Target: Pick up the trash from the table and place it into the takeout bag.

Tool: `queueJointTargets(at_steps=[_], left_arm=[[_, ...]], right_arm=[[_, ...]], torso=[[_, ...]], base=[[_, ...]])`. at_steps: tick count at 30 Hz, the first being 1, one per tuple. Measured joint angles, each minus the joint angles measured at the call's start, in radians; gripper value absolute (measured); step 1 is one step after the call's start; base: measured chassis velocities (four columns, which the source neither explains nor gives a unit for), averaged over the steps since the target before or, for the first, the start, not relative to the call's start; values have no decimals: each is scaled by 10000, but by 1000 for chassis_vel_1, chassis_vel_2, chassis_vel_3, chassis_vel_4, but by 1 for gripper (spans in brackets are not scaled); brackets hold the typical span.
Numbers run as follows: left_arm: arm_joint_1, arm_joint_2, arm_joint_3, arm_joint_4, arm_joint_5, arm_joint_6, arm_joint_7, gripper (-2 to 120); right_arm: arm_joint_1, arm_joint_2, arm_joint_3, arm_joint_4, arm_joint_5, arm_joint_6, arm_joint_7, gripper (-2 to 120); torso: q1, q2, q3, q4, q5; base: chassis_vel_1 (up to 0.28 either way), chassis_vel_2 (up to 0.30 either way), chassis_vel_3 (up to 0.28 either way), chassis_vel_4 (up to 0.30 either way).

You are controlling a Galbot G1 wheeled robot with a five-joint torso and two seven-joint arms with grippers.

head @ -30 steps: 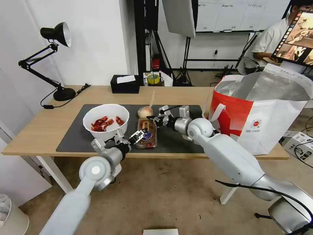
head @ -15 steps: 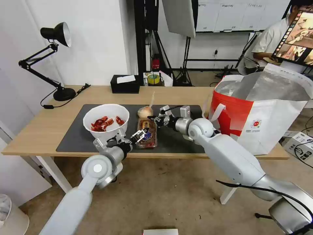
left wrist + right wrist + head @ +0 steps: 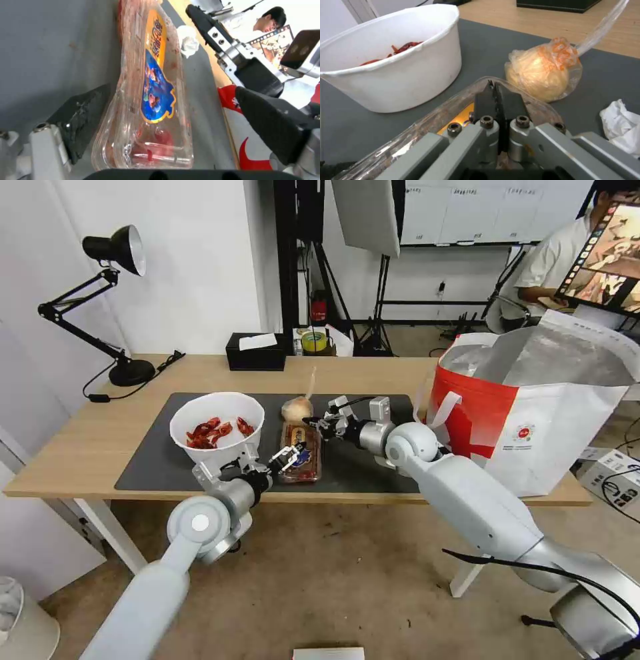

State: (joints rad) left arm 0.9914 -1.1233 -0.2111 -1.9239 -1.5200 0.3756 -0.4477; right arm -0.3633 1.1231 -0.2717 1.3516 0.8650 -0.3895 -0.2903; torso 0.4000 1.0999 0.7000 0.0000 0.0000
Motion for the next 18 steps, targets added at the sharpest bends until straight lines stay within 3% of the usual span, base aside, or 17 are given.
queueJointTargets(at_steps=[10,16,18], left_arm=[[35,-17,39,30,43,1,13,61],[35,-36,47,38,53,-8,12,46],[54,-47,62,39,64,-14,15,32]], right_arm=[[-33,13,23,19,-23,13,2,0],[-39,13,41,27,-27,27,4,0],[-40,5,58,29,-29,36,5,0]], torso=[[-1,0,0,0,0],[0,0,0,0,0],[0,0,0,0,0]], base=[[0,0,0,0],[0,0,0,0],[0,0,0,0]])
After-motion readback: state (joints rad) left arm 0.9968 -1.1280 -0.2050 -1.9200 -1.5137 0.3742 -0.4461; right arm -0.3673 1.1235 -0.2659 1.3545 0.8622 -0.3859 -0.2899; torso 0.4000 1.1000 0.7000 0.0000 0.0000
